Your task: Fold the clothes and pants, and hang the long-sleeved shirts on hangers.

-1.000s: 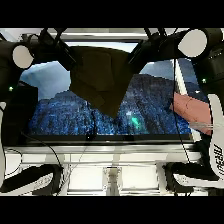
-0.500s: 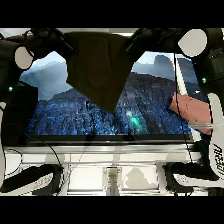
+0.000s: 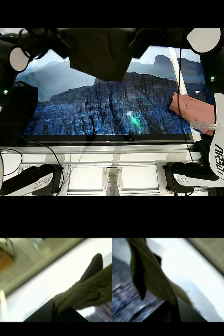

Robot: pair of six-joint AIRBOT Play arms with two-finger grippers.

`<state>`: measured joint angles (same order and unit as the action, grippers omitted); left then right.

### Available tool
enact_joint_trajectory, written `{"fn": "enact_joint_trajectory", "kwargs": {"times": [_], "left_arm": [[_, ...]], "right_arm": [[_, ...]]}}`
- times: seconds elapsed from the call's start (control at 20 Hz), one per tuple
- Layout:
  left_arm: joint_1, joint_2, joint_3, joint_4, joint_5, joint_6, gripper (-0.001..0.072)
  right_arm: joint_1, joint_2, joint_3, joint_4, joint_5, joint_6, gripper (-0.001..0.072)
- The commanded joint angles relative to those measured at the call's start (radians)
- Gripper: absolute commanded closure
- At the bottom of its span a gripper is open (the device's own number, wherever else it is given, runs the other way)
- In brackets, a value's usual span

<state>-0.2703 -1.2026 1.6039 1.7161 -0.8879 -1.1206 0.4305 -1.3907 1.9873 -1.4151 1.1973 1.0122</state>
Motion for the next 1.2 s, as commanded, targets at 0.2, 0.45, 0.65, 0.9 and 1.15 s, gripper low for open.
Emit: {"fn": "enact_joint_trajectory", "kwargs": {"times": [0.2,0.45,0.65,0.9,1.15], "left_arm": [[0.019,-0.085,-0.160,-0.174,-0.554,-0.040,0.0632],[0.019,-0.079,-0.393,-0.229,-0.650,-0.043,0.0631],[0.019,-0.079,-0.437,-0.251,-0.569,-0.054,0.0631],[0.019,-0.080,-0.437,-0.143,-0.220,-0.160,0.0631],[0.019,-0.095,-0.437,-0.040,0.028,-0.215,0.0630]], "right_arm": [[0.001,-0.043,-0.247,0.212,0.410,0.027,0.0684],[0.002,-0.041,-0.439,0.294,0.472,0.076,0.0683],[0.005,-0.043,-0.480,0.285,0.377,0.076,0.0683],[0.002,-0.047,-0.480,0.159,0.023,0.073,0.0682],[-0.013,-0.148,-0.480,0.127,-0.146,0.072,0.0681]]}}
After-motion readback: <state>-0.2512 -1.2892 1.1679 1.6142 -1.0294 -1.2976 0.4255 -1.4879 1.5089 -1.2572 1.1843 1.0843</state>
